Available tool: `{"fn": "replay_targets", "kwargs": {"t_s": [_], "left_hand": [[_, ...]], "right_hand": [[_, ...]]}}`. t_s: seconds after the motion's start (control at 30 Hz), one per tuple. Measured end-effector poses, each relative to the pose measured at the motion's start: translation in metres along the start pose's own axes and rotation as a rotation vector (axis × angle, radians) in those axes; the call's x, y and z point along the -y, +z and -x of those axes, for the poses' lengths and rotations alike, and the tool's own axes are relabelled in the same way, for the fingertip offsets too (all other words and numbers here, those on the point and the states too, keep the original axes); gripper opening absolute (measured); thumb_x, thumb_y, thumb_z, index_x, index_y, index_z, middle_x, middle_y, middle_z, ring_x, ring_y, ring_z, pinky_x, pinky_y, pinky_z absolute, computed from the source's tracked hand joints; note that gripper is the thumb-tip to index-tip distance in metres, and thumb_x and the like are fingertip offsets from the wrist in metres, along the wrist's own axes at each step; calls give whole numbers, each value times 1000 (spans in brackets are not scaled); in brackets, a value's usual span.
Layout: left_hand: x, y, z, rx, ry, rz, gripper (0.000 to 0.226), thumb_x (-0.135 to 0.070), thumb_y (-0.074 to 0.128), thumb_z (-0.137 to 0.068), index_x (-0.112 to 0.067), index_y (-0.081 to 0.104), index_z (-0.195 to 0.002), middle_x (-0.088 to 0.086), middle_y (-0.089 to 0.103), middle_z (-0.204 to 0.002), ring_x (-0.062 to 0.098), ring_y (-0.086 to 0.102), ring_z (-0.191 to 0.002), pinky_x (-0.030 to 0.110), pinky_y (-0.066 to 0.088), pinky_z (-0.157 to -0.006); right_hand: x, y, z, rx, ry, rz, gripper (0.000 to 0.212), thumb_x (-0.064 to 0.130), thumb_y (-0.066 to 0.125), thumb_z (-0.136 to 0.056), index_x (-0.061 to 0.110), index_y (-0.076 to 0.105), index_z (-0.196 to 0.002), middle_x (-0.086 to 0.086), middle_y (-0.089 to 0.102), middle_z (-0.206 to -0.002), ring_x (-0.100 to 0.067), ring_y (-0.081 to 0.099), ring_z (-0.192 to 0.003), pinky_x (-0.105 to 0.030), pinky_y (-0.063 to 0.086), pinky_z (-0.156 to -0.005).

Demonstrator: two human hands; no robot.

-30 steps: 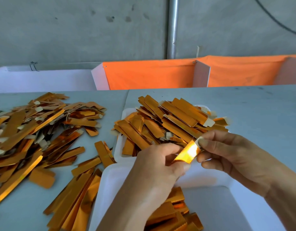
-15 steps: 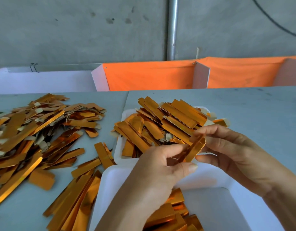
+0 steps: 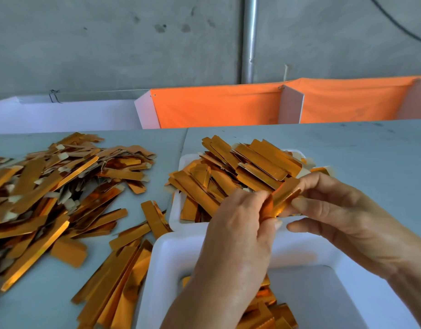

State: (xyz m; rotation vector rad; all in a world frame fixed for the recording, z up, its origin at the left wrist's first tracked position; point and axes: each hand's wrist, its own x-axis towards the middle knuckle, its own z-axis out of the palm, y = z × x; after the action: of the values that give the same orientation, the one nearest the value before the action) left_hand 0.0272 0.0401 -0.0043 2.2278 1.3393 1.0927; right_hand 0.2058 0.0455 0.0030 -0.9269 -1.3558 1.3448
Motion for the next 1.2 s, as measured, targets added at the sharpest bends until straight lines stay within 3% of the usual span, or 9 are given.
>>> {"fn": "replay_targets", "kwargs": {"t_s": [0.17, 0.37, 0.5, 0.63, 0.8, 0.93, 1.03, 1.13, 1.2], "left_hand": [[-1, 0, 0, -2, -22, 26, 40, -38, 53, -92, -38, 46, -131, -26, 44, -108, -4, 43, -102, 2, 37, -70], [0, -2, 0, 29, 39, 84, 34, -36, 53, -92, -34, 55, -126, -19, 55, -103, -2, 50, -94, 0, 38, -75], [-4, -5, 0, 64, 83, 156, 41, -47, 36, -90, -27, 60, -117, -14, 54, -83, -3, 53, -75, 6, 40, -61], [-6, -6, -1, 84, 28, 246, 52, -55, 25, -83, -27, 61, -109, -13, 51, -75, -7, 52, -66, 7, 39, -56], [-3, -8, 0, 161, -93, 370, 47, -59, 27, -82, -34, 60, -104, -11, 54, -70, -6, 53, -58, 9, 38, -51], [-2, -8, 0, 165, -104, 391, 55, -57, 33, -81, -47, 40, -134, -11, 60, -80, -9, 58, -63, 6, 42, -53], [0, -6, -1, 94, -7, 109, 57, -54, 32, -88, -46, 24, -144, -15, 59, -112, 0, 58, -96, 11, 46, -76], [0, -3, -3, 65, 84, -153, 58, -53, 34, -92, -39, 20, -147, -16, 46, -131, 3, 44, -115, 14, 36, -86], [0, 0, -4, 35, 86, -207, 65, -57, 38, -90, -37, 16, -148, -17, 42, -136, 4, 41, -120, 15, 34, -89]], "right_hand": [[1, 3, 0, -28, -26, 36, 55, 49, 91, -44, 14, 67, -80, -16, 70, -89, -26, 70, -83, -27, 57, -64], [0, 2, -1, -50, -51, 51, 52, 49, 91, -45, 15, 66, -75, -14, 70, -89, -24, 69, -84, -26, 57, -64], [1, 1, -1, -30, -51, 30, 49, 51, 90, -48, 17, 70, -78, -9, 69, -84, -18, 68, -78, -24, 56, -63], [1, 2, -1, -30, -47, 21, 47, 56, 86, -50, 18, 71, -73, -4, 69, -81, -13, 67, -79, -21, 54, -62], [2, 1, 0, 11, -13, -3, 48, 51, 86, -54, 11, 73, -77, -9, 71, -90, -17, 70, -88, -21, 55, -63], [1, 3, 0, -47, -22, 47, 52, 53, 86, -51, 11, 74, -78, -8, 72, -87, -16, 69, -81, -21, 55, -64], [-2, 5, -2, -146, -14, 98, 52, 57, 85, -51, 13, 75, -77, -8, 72, -83, -17, 69, -76, -20, 55, -65], [-5, 5, -3, -223, 34, 91, 27, 34, 70, -68, 11, 76, -79, -15, 72, -82, -22, 69, -76, -20, 56, -65], [-6, 5, -3, -249, 54, 79, 24, 25, 63, -72, 8, 76, -82, -18, 72, -85, -23, 71, -76, -22, 57, -67]]}}
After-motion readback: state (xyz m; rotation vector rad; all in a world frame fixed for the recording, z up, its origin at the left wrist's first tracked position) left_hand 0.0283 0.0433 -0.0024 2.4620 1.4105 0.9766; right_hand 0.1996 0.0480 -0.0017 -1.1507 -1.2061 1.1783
